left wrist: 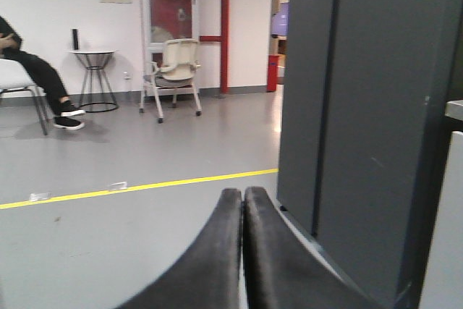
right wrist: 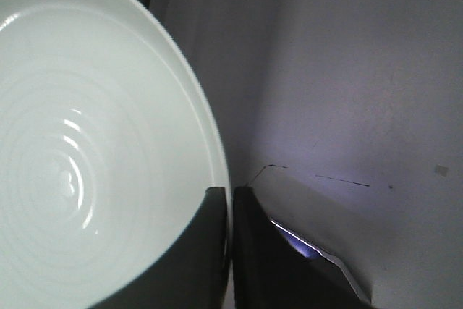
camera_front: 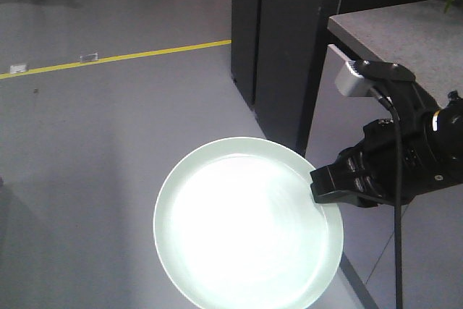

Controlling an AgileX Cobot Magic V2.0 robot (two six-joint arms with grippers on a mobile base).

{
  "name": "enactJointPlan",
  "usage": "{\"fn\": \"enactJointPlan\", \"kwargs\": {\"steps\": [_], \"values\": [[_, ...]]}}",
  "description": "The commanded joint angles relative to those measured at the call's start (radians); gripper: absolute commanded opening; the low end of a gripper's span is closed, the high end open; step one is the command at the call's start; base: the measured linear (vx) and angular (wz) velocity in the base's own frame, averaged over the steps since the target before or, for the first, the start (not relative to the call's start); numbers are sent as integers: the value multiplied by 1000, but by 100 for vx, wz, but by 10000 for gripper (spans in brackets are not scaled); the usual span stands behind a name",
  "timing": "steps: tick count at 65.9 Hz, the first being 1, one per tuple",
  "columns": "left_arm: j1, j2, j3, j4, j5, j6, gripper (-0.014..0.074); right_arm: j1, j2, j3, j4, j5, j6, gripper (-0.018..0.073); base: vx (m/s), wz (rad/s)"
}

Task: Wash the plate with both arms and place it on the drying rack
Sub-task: 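Keep holding the plate while the base drives up to the sink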

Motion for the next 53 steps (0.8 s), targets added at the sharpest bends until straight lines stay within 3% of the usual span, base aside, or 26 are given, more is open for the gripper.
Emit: {"fn": "enactJointPlan", "kwargs": {"steps": [1,53], "values": [[-6,-12,-28,-8,-77,0,-7,-1,-28,-26,29,-32,-4,-9,10,-34],[-6,-12,-28,-8,-77,0,-7,-1,-28,-26,29,-32,-4,-9,10,-38]]}}
